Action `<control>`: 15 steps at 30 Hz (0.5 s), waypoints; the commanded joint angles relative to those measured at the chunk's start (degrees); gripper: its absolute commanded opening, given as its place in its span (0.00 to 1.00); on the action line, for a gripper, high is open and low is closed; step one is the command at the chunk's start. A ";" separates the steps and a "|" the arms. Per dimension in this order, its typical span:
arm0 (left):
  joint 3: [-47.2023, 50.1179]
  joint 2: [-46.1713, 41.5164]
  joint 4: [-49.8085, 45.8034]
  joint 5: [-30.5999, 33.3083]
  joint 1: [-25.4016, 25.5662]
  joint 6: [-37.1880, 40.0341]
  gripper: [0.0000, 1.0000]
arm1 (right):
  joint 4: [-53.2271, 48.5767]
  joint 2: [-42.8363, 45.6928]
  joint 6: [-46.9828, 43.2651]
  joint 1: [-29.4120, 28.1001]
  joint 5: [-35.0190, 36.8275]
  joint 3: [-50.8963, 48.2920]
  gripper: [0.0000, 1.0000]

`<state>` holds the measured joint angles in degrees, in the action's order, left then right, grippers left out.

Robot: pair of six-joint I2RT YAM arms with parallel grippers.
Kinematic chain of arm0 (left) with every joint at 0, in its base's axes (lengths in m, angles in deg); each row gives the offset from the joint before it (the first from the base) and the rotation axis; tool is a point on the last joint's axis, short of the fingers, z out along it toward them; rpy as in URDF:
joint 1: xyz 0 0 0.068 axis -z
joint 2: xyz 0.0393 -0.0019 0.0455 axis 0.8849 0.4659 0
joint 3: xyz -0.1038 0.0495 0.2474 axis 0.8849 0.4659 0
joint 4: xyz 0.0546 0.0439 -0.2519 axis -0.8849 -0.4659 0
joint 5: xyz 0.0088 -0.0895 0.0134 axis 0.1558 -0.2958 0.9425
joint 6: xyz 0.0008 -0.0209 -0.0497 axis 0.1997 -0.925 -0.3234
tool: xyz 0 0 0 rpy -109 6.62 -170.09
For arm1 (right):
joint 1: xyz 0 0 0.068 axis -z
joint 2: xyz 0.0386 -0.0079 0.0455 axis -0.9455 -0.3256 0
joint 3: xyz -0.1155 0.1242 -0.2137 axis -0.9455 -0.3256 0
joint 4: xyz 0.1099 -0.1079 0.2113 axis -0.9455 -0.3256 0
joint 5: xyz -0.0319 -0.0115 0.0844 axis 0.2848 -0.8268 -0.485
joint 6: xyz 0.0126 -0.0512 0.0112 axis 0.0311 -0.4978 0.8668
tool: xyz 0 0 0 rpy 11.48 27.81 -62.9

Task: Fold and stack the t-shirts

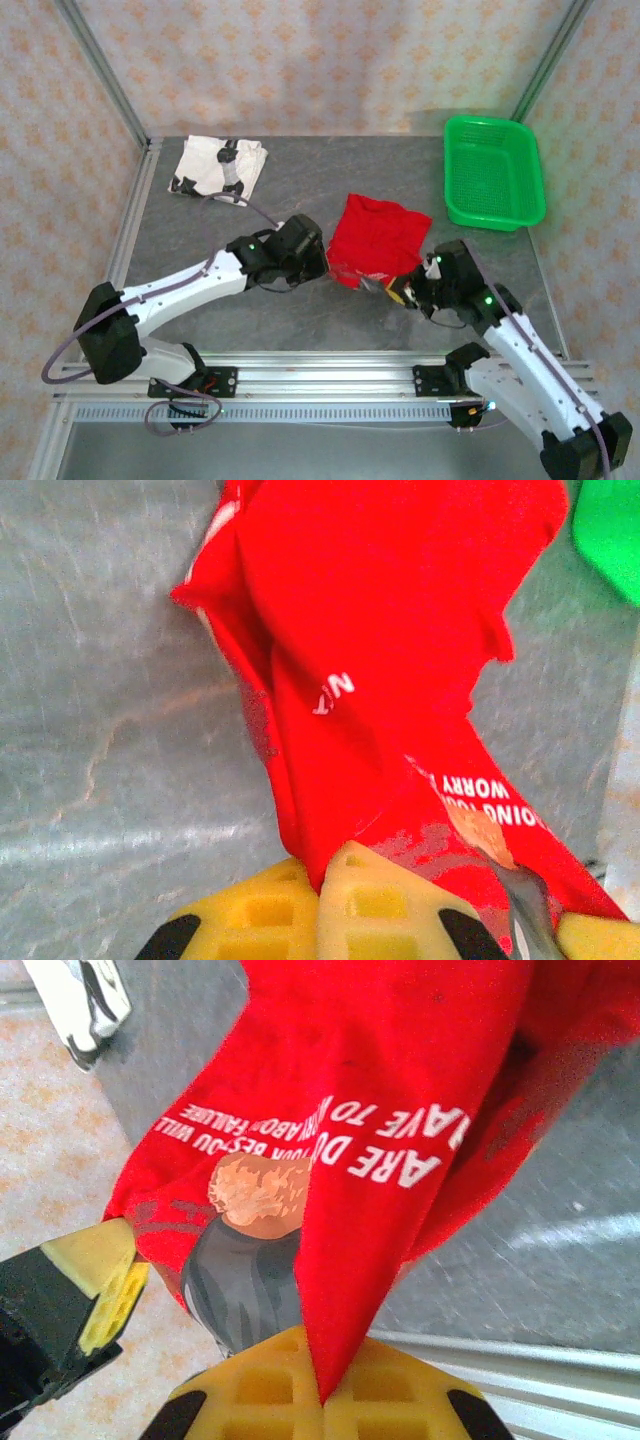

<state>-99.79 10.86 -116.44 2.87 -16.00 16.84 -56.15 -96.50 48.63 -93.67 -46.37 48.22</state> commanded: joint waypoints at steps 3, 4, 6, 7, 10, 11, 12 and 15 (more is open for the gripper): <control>-9.82 5.16 -2.43 -2.81 -5.61 4.60 0.00 | -4.39 -8.05 -4.77 5.28 1.07 8.51 0.00; -12.59 6.86 -3.09 -3.36 -6.37 5.74 0.00 | -4.51 -9.63 -5.84 6.66 0.71 10.07 0.00; -17.04 9.91 -3.52 -4.93 -7.78 7.10 0.00 | -4.21 -12.30 -7.38 9.22 -0.27 12.60 0.00; -19.07 11.50 -3.59 -5.56 -8.52 7.63 0.00 | -4.21 -13.77 -8.12 10.55 -0.70 14.02 0.00; -24.56 15.87 -3.80 -7.70 -10.57 9.02 0.00 | -5.24 -18.13 -10.83 13.31 -1.31 18.37 0.00; -26.16 17.15 -3.87 -8.36 -10.93 9.39 0.00 | -5.37 -19.22 -11.40 13.97 -1.49 19.40 0.00; -28.30 18.73 -4.17 -9.18 -11.40 9.86 0.00 | -5.47 -20.44 -12.09 14.78 -1.60 20.67 0.00; -33.77 23.02 -5.18 -10.68 -11.95 11.00 0.00 | -5.42 -23.11 -13.23 16.62 -1.97 22.90 0.00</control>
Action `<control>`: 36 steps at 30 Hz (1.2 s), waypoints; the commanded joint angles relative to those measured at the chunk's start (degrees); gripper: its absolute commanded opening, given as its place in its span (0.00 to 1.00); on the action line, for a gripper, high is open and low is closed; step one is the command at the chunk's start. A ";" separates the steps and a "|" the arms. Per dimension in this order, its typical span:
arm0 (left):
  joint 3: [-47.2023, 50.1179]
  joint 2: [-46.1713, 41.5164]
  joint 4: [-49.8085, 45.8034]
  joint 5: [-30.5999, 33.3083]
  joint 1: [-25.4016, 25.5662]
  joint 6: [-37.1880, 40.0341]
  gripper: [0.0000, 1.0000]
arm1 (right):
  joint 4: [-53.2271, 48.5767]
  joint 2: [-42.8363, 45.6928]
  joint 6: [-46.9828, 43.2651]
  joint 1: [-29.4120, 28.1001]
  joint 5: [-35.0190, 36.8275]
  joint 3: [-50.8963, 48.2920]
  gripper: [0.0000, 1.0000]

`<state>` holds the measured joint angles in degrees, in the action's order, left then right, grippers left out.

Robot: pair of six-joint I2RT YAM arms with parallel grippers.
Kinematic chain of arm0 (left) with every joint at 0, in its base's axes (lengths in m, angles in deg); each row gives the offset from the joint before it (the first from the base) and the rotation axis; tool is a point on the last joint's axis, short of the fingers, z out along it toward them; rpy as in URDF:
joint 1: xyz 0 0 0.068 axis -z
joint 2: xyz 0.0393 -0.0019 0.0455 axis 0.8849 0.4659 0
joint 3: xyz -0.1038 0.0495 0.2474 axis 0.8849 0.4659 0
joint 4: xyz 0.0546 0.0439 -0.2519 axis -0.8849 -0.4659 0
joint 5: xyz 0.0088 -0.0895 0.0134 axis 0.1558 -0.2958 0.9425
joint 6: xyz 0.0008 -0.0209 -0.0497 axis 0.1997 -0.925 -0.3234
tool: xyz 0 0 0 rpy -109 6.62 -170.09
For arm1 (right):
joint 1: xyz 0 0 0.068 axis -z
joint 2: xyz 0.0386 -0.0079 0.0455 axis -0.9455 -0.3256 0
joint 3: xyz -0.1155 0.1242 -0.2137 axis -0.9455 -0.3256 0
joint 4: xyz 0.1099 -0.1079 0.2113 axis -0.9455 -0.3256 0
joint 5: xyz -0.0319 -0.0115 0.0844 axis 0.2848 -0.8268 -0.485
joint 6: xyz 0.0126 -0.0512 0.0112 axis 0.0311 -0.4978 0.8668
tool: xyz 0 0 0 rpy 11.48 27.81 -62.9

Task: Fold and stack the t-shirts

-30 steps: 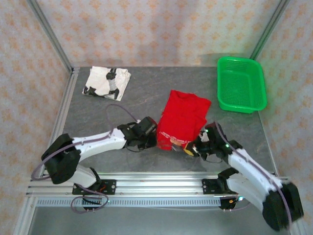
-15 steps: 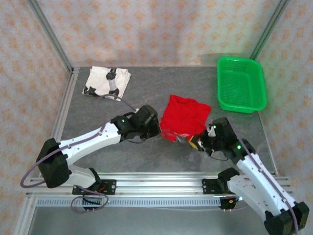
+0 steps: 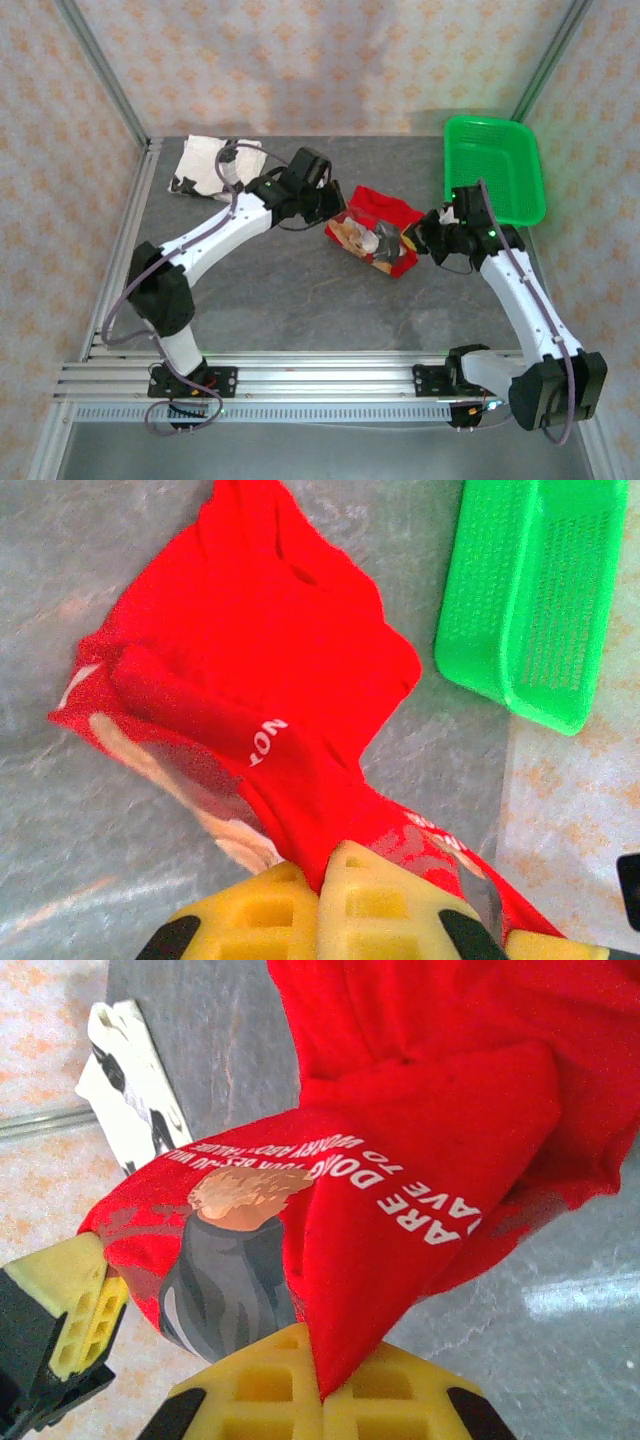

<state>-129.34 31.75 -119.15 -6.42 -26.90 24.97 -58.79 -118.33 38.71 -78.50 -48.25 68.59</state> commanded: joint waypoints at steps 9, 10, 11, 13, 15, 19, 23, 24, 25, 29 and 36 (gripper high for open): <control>-19.38 14.17 -5.89 -5.43 -1.85 5.59 0.00 | -2.58 -4.96 -4.69 6.53 -0.69 3.95 0.00; -20.96 15.27 -6.32 -5.67 -1.86 5.81 0.00 | -2.22 -5.10 -4.75 7.13 -0.78 3.65 0.00; -22.14 16.29 -6.91 -5.73 -1.99 5.96 0.00 | -1.93 -5.33 -4.72 7.63 -0.96 3.36 0.00; -24.76 18.50 -7.68 -6.01 -2.20 6.28 0.00 | -1.38 -5.84 -4.78 8.81 -1.55 3.06 0.00; -26.96 20.28 -8.34 -6.19 -2.36 6.58 0.00 | -1.06 -6.39 -5.20 9.69 -1.25 2.98 0.00; -31.21 23.81 -9.85 -6.46 -2.57 7.24 0.00 | -0.41 -8.04 -5.86 11.69 -1.15 2.62 0.00; -34.53 26.78 -10.66 -6.37 -2.93 7.44 0.00 | 0.74 -10.41 -6.50 13.17 -1.46 3.09 0.00; -35.09 27.35 -10.70 -6.19 -3.06 7.44 0.00 | 0.95 -11.18 -6.75 13.32 -1.39 3.47 0.00; -35.49 28.05 -10.74 -6.19 -3.20 7.44 0.00 | 1.02 -12.13 -6.98 13.65 -1.21 3.96 0.01; -37.27 30.48 -10.45 -6.08 -3.69 7.07 0.00 | 1.82 -16.14 -7.81 14.26 -1.41 5.37 0.03; -47.98 41.17 -7.39 -11.34 -4.62 4.09 0.06 | 6.00 -24.79 -8.69 16.09 -0.24 7.31 0.16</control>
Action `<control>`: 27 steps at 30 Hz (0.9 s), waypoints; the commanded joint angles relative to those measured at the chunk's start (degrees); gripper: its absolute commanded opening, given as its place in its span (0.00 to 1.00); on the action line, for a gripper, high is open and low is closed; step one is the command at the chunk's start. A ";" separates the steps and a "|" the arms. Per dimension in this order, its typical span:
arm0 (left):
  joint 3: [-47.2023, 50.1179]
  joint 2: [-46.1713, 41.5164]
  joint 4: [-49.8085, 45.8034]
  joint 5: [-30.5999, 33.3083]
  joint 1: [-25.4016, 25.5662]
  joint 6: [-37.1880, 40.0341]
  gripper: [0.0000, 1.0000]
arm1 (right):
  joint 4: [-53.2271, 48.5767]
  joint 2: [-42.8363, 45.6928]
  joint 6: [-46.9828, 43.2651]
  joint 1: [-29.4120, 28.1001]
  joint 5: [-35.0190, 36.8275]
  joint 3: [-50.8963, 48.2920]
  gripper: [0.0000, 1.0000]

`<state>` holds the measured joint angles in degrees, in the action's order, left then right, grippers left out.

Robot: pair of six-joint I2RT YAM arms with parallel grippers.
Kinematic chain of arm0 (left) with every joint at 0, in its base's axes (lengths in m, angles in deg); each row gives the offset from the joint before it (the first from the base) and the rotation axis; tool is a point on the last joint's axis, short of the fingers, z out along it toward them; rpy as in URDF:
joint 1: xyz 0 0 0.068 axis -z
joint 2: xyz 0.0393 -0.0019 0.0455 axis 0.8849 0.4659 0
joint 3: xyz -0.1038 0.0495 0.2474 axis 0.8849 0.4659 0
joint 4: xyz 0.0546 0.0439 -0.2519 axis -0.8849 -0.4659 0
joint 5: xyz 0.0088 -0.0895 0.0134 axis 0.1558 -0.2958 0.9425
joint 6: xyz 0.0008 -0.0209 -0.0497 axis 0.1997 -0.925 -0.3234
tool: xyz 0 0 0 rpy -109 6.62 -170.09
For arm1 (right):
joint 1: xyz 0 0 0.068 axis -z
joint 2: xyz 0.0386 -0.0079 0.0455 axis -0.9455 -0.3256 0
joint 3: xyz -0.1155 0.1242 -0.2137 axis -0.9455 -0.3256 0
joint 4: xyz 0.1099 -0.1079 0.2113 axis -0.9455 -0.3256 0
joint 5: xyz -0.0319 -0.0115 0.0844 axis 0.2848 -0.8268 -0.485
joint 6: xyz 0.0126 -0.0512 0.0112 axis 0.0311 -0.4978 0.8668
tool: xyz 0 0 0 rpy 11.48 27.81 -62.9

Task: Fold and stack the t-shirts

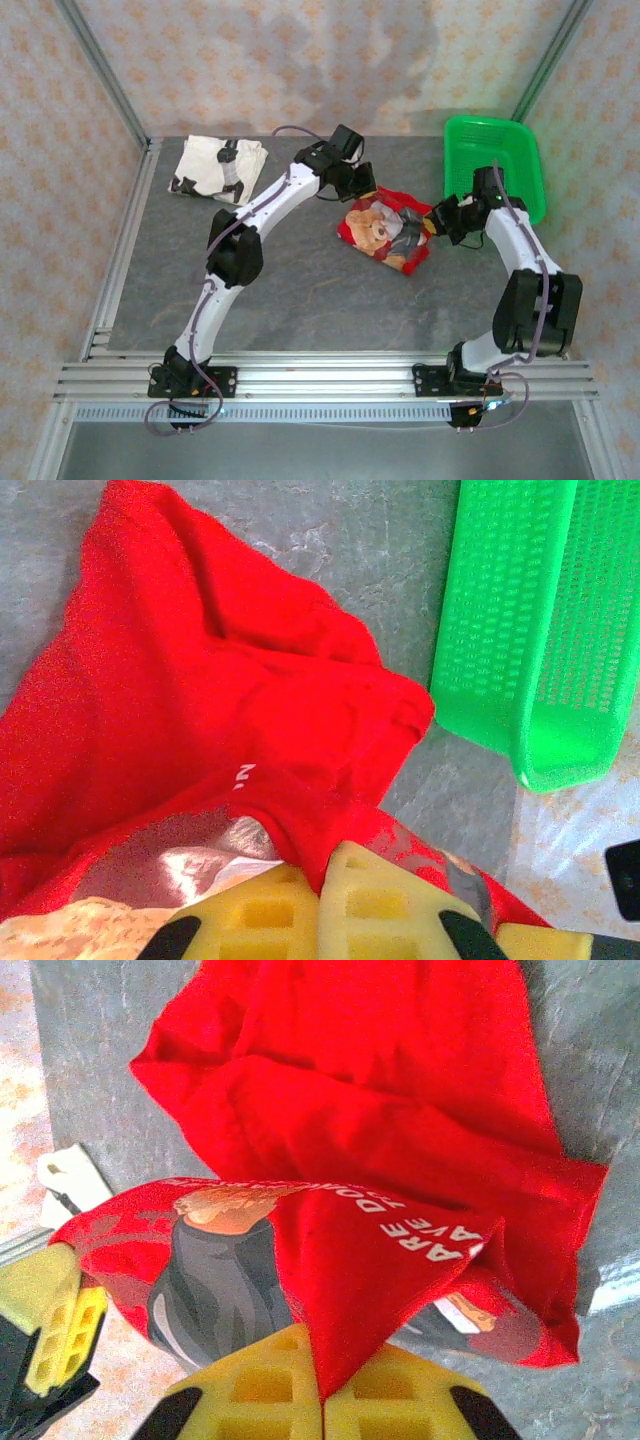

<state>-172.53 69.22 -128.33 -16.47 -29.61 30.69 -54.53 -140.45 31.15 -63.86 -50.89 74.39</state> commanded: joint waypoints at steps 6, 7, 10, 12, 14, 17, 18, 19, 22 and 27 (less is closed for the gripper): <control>-18.15 11.71 10.20 -3.60 -2.97 -12.43 0.61 | 5.07 -10.71 -1.52 4.53 6.53 11.10 0.51; -20.15 11.50 11.78 -3.43 -3.52 -14.59 0.66 | 5.11 -10.47 -2.10 4.68 7.23 13.68 0.54; -25.49 8.78 10.57 -2.61 -6.11 -14.44 0.74 | 5.96 -6.46 -2.77 4.69 4.67 18.79 0.57; -25.55 4.27 5.76 -1.00 -8.15 -9.63 0.86 | 3.90 -2.23 -3.72 4.66 4.86 20.02 0.64; -23.68 -1.14 -0.45 0.32 -10.24 -3.34 0.87 | 2.05 2.59 -5.18 4.68 3.86 19.42 0.71; -13.64 -11.39 -6.30 4.57 -12.41 6.46 0.88 | -3.91 9.17 -8.51 4.57 1.54 16.89 0.80; -8.06 -15.26 -5.65 5.67 -12.72 9.42 0.89 | -5.81 11.01 -9.66 4.56 -0.26 15.59 0.80; -2.72 -18.57 -4.66 6.67 -12.84 11.51 0.90 | -7.18 12.92 -10.50 4.37 -1.93 13.77 0.81; 10.00 -25.00 -1.33 6.20 -12.75 15.43 0.91 | -9.59 18.17 -12.03 3.16 -3.01 7.89 0.82; 16.05 -23.61 -2.48 7.06 -10.96 22.18 0.91 | -9.87 23.02 -14.03 0.57 -3.29 -1.30 0.86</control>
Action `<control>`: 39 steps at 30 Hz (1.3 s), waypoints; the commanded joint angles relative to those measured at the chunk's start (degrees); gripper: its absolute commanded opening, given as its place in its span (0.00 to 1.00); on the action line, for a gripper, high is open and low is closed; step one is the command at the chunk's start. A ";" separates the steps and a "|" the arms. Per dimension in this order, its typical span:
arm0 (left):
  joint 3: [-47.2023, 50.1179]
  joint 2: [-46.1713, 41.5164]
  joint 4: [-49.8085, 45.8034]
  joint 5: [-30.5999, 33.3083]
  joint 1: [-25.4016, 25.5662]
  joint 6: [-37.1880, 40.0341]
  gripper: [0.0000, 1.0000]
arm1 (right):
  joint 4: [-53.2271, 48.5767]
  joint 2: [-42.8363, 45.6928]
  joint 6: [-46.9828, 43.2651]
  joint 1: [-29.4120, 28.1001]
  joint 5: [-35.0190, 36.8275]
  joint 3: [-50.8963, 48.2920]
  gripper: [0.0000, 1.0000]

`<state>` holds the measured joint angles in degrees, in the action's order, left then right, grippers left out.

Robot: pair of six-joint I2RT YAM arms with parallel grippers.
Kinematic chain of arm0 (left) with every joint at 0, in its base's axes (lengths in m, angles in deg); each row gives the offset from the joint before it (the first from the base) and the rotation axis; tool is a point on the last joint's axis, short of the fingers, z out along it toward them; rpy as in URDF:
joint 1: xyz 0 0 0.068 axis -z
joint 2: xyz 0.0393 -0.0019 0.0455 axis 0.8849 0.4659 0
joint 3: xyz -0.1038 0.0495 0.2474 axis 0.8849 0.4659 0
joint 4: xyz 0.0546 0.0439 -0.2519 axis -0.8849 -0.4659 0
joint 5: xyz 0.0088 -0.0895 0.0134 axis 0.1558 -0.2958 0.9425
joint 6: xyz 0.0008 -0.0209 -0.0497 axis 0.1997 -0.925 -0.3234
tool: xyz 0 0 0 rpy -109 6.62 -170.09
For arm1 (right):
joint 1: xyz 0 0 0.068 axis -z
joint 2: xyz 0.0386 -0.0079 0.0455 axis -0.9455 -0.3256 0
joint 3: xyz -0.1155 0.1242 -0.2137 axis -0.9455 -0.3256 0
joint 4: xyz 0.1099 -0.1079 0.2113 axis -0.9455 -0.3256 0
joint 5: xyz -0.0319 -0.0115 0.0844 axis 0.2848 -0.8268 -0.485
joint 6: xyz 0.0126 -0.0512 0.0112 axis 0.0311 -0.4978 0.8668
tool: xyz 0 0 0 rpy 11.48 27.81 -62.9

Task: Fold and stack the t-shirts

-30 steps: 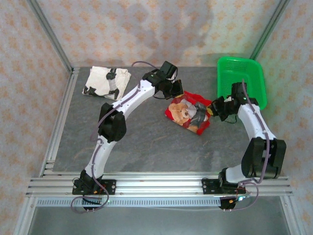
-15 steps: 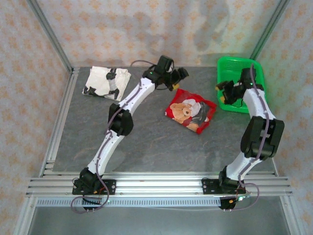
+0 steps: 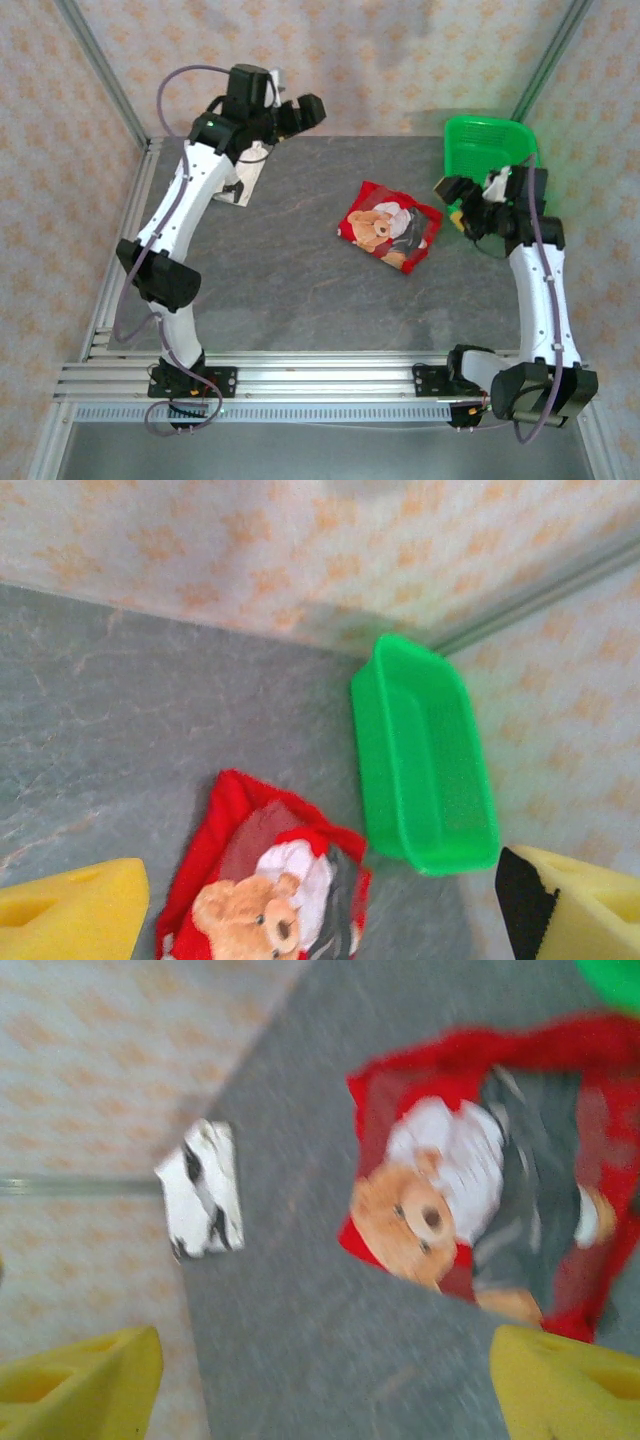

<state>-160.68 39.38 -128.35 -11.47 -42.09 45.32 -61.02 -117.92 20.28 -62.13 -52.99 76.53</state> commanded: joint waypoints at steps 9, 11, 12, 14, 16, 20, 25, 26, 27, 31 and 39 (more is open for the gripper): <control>-11.90 25.82 -13.46 12.10 10.18 15.67 0.89 | 3.38 3.04 -0.47 -4.67 -2.18 -11.73 0.96; -15.59 29.75 -14.95 14.38 11.49 14.91 0.88 | 3.61 3.45 -0.19 -4.67 -2.43 -12.66 0.96; -17.78 32.16 -16.24 14.77 11.87 14.34 0.88 | 3.53 3.70 -0.13 -4.65 -2.60 -12.99 0.96; -20.20 35.11 -17.00 15.82 12.35 13.65 0.86 | 3.57 4.22 0.14 -4.70 -3.08 -13.57 0.96; -20.22 36.39 -15.78 16.53 13.05 13.42 0.86 | 3.32 4.77 0.16 -4.80 -3.25 -14.16 0.96; -20.43 38.52 -15.12 19.74 13.91 12.59 0.85 | 2.82 5.59 0.08 -4.77 -3.50 -15.65 0.96; -19.41 39.81 -13.99 20.94 14.43 11.93 0.84 | 2.05 7.07 -0.10 -4.79 -3.92 -16.03 0.96; -18.90 39.96 -13.05 21.05 14.77 12.11 0.84 | 1.94 7.42 -0.02 -4.79 -4.01 -16.03 0.97; -18.57 40.43 -12.25 20.72 15.00 12.08 0.84 | 1.78 7.62 0.03 -4.80 -4.19 -15.90 0.97; -19.00 42.17 -9.74 18.42 15.45 9.73 0.83 | 0.07 8.48 -0.67 -4.76 -4.47 -15.24 0.97; -20.88 45.82 -9.38 15.38 16.77 7.55 0.77 | -1.31 10.18 -0.55 -4.80 -5.16 -15.33 0.97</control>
<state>-180.61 82.66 -138.47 6.06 -26.47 54.39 -60.85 -108.98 19.96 -66.46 -57.23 60.81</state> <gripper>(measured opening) 0.786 0.967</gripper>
